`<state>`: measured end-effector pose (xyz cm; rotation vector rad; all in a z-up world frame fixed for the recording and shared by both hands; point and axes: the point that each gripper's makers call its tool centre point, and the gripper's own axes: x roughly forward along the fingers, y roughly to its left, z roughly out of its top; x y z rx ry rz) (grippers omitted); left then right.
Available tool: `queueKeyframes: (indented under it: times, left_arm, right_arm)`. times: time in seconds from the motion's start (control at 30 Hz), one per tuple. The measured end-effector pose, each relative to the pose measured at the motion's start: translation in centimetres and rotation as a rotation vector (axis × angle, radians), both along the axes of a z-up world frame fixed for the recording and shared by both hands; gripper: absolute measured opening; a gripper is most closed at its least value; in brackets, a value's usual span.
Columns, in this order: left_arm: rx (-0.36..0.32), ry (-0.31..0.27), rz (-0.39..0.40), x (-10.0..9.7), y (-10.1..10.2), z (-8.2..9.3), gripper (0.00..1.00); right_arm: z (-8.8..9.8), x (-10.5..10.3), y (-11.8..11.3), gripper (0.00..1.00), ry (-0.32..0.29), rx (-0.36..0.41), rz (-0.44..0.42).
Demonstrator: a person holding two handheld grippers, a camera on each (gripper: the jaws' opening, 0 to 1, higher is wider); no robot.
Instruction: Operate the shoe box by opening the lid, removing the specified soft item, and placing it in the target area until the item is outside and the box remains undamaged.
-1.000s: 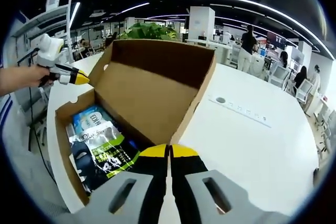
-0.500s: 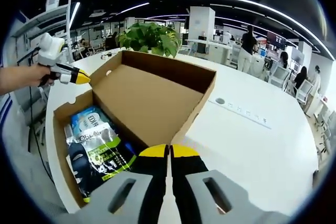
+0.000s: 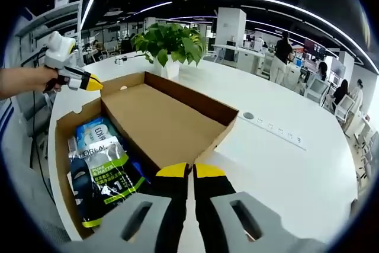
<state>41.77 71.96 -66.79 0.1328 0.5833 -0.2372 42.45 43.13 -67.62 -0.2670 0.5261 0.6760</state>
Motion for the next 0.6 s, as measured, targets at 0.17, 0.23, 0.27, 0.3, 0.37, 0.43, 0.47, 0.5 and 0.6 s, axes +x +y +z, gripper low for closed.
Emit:
queueKeyframes:
  times: [0.17,0.23,0.27,0.3,0.37,0.43,0.47,0.5,0.6]
  left_arm:
    - [0.007,0.007,0.0,0.34,-0.02,-0.32,0.02]
    - [0.008,0.011,0.002,0.44,0.04,-0.45,0.02]
    - [0.009,0.012,0.001,0.45,0.02,-0.48,0.02]
    - [0.013,0.013,0.0,0.5,0.02,-0.54,0.02]
    - [0.015,0.015,0.001,0.56,-0.03,-0.61,0.02]
    - [0.017,0.018,0.001,0.58,-0.09,-0.65,0.02]
    - [0.018,0.019,0.001,0.59,-0.11,-0.68,0.02]
    - [0.019,0.021,0.002,0.63,-0.09,-0.73,0.02]
    - [0.018,0.023,0.004,0.65,-0.11,-0.79,0.02]
  right_arm:
    - [-0.35,0.37,0.12,0.02,0.007,-0.003,0.002]
    - [-0.43,0.45,0.16,0.02,0.012,-0.001,0.001]
    - [-0.49,0.51,0.21,0.02,0.014,-0.003,0.002]
    - [-0.54,0.54,0.24,0.02,0.016,-0.004,0.003]
    - [-0.62,0.57,0.3,0.02,0.018,-0.007,0.004]
    - [-0.72,0.61,0.34,0.02,0.021,-0.007,0.003]
    - [-0.78,0.64,0.35,0.02,0.023,-0.007,0.002]
    - [-0.85,0.67,0.37,0.02,0.025,-0.007,0.001]
    - [-0.9,0.65,0.39,0.02,0.026,-0.007,-0.002]
